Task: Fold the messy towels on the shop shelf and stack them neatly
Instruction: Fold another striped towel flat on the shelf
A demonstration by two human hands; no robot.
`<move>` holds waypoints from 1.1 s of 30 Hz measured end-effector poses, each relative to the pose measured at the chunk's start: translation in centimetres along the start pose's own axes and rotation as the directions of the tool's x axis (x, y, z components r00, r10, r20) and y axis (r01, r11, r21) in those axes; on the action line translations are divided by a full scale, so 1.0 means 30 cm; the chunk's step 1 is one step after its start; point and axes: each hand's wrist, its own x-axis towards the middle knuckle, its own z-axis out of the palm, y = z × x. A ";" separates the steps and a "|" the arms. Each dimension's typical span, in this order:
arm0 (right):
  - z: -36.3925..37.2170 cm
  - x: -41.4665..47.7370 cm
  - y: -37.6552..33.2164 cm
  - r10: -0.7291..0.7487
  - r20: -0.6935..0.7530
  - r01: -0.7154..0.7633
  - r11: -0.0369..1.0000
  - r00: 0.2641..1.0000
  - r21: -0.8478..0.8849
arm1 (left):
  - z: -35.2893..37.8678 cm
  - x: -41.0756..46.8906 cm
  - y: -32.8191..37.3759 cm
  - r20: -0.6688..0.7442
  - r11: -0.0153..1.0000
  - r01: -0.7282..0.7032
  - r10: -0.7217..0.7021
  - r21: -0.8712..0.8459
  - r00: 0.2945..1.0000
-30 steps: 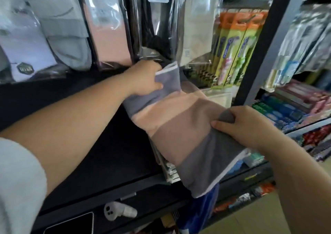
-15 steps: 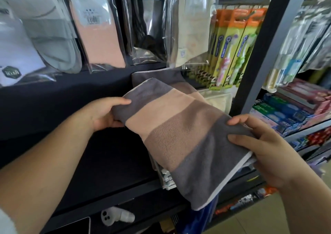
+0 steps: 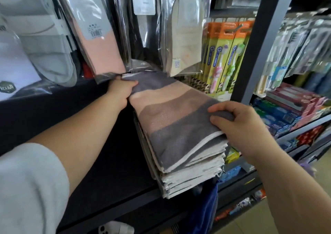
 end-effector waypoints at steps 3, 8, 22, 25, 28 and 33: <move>0.040 0.011 0.042 0.051 0.110 -0.019 0.962 0.993 -0.274 | 0.011 0.015 -0.023 -0.033 0.951 -0.061 0.074 0.302 0.997; 0.057 -0.009 0.067 0.007 0.058 0.009 0.963 0.998 -0.269 | 0.021 0.051 -0.028 0.024 0.945 -0.138 0.137 0.296 0.990; 0.069 -0.040 0.016 -0.029 0.071 0.073 0.637 0.997 -0.767 | 0.056 0.048 -0.073 -0.050 0.832 -0.148 0.206 0.534 0.977; 0.070 -0.076 0.016 -0.175 0.034 0.124 0.539 0.984 -0.833 | 0.020 0.004 -0.099 -0.133 0.966 -0.018 0.054 0.256 0.990; 0.090 -0.087 -0.008 -0.325 0.063 0.249 0.570 0.944 -0.783 | -0.004 -0.136 -0.121 -0.033 0.995 0.102 -0.102 -0.015 0.994; 0.135 0.056 -0.063 -0.144 0.212 0.238 0.811 0.967 -0.535 | 0.031 -0.440 -0.124 0.144 0.960 0.210 -0.184 -0.187 0.972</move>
